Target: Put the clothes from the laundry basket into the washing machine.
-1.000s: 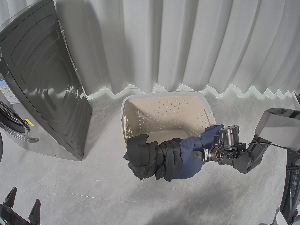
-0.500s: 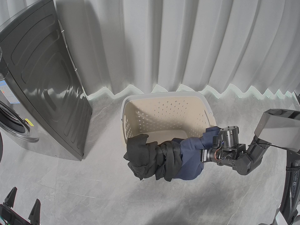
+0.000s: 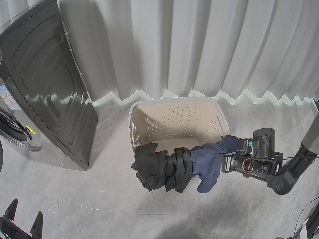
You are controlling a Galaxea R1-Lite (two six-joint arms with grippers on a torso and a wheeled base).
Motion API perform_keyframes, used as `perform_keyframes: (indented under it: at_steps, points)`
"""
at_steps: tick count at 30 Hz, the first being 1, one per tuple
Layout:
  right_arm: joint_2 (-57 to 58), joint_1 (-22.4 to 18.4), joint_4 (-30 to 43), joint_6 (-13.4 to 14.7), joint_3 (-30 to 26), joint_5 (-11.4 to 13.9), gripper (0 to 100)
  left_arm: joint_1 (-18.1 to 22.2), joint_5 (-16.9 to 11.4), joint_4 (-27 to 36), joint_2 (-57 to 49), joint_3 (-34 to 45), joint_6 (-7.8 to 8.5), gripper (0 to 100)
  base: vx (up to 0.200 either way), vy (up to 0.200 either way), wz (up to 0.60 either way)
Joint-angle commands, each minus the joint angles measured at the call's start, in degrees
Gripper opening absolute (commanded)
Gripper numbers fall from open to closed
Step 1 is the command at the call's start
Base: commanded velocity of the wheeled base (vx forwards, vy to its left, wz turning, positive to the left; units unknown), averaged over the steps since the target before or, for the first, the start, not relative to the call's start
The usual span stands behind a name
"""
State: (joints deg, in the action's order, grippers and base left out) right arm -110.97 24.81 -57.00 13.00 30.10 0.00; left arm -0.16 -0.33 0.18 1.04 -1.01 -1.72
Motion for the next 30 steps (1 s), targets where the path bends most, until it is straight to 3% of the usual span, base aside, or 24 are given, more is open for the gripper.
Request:
perform_keyframes:
  at_steps: [1, 9, 12, 14, 25, 30]
  points:
    - [12.4, 3.2, -0.7, 0.0, -5.4, -0.1, 0, 0.0, 0.0, 0.0, -1.0, 0.9, 0.05, 100, 0.0, 0.0, 0.0]
    - [22.5, 5.3, -0.7, -0.3, -6.0, -0.2, 0, 0.0, 0.0, 0.0, -1.0, 0.9, 0.22, 100, 0.0, 0.0, 0.0]
    - [24.5, 6.7, -0.6, -1.5, -5.3, -1.7, 0, 0.0, 0.0, 0.0, -1.0, 0.9, 0.4, 100, 0.0, 0.0, 0.0]
    - [25.5, 6.7, -0.6, -2.9, -4.8, -1.9, 0, 0.0, -0.1, 0.0, -1.0, 0.9, 0.4, 100, 0.0, 0.0, 0.0]
    - [32.1, 6.1, 1.8, -4.8, -1.7, -2.5, 0, 0.0, -0.1, 0.0, -1.0, 0.9, 0.66, 100, 0.0, 0.0, 0.0]
    - [33.4, 6.0, 2.7, -5.1, -1.6, -2.5, 0, 0.0, -0.1, 0.0, -1.0, 0.9, 0.49, 100, -0.2, 0.0, 0.0]
